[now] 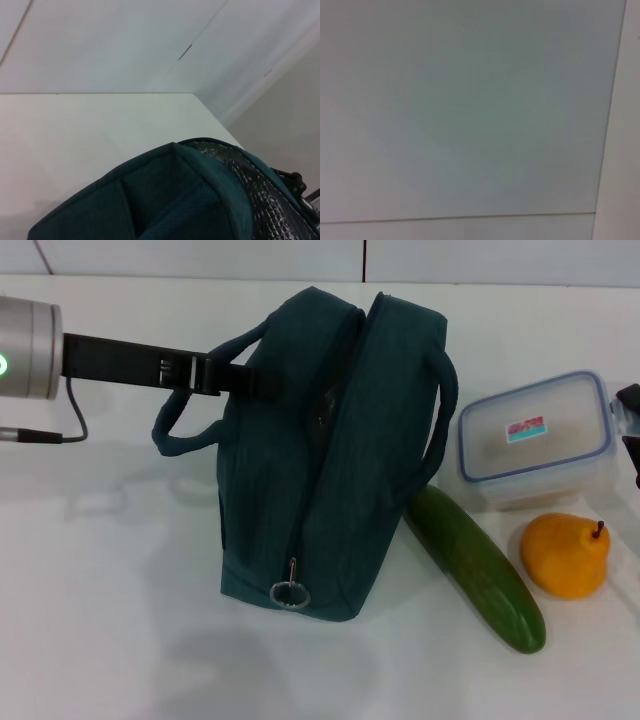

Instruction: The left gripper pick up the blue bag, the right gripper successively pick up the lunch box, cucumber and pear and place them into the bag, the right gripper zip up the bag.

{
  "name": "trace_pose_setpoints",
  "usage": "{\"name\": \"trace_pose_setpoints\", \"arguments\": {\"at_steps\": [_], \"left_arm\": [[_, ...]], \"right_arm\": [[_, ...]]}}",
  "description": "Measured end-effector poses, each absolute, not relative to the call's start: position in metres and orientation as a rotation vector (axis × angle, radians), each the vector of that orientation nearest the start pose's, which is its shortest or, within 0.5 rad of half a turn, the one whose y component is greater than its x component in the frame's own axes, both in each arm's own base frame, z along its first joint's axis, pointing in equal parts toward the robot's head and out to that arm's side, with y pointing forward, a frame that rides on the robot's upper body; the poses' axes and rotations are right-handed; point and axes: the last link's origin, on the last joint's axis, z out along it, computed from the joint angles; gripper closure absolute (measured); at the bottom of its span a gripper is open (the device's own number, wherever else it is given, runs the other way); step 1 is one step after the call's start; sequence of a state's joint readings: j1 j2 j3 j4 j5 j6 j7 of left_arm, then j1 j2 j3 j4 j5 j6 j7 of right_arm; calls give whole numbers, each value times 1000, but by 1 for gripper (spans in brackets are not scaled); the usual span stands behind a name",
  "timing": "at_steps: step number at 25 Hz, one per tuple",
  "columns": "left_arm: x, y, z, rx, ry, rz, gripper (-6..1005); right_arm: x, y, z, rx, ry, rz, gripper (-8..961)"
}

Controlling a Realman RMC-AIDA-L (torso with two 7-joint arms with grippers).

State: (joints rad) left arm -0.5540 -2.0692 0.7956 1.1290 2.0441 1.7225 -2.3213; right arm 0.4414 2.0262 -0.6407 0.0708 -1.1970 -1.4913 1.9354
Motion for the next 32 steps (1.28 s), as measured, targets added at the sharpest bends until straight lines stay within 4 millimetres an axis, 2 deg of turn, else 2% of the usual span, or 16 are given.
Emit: {"name": "trace_pose_setpoints", "arguments": {"at_steps": [15, 32], "left_arm": [[-194, 348, 56, -2692, -1247, -604, 942], [-190, 354, 55, -2686, -1172, -616, 942]], "right_arm": [[311, 289, -16, -1256, 2087, 1866, 857], [305, 296, -10, -1089, 2177, 2017, 857]]}}
